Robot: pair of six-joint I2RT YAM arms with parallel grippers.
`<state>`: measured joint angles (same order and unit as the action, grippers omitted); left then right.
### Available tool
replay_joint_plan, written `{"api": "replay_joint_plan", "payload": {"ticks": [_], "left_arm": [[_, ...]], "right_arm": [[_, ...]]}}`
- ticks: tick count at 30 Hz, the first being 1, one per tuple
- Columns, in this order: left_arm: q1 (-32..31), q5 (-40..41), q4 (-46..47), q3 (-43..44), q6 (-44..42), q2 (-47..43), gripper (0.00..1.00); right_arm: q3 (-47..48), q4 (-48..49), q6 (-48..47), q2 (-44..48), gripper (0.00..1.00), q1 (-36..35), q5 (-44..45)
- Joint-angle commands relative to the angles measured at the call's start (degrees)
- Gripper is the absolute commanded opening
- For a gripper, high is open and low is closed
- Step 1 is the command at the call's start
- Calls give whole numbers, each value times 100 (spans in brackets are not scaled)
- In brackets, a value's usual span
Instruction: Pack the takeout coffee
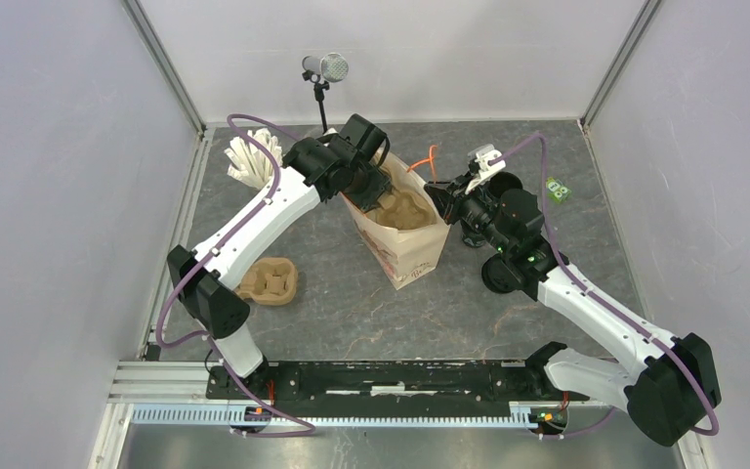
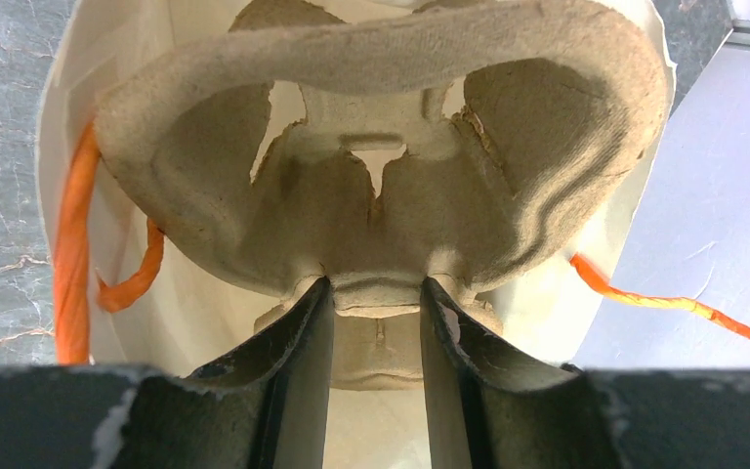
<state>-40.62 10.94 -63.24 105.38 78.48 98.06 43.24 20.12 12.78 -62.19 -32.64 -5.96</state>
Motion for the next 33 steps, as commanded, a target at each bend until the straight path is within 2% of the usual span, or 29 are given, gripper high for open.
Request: {"api": "replay_joint_plan", "payload": {"ticks": [1, 11, 13, 16, 20, 25, 30, 33], "left_arm": [[-55, 108, -127, 82, 372, -45, 32], [-174, 8, -126, -189, 423, -44, 36], [-174, 77, -135, -236, 436, -82, 40], [-175, 170, -121, -247, 416, -122, 53], [-174, 257, -119, -199, 338, -165, 62], [-174, 375, -121, -85, 39, -224, 68], [-201, 480, -81, -58, -177, -349, 69], [-218, 410, 212, -62, -584, -451, 70]], "right_arm": [[-86, 2, -27, 54, 18, -38, 58], [-63, 20, -34, 14, 18, -40, 58], [-62, 3, -43, 25, 19, -39, 59], [-66, -8, -61, 40, 19, -40, 88], [-62, 0, -64, 28, 19, -40, 84], [-79, -17, -87, 22, 20, -38, 78], [-62, -10, -97, -26, 20, -42, 34], [-49, -16, -128, -43, 20, -40, 49]]}}
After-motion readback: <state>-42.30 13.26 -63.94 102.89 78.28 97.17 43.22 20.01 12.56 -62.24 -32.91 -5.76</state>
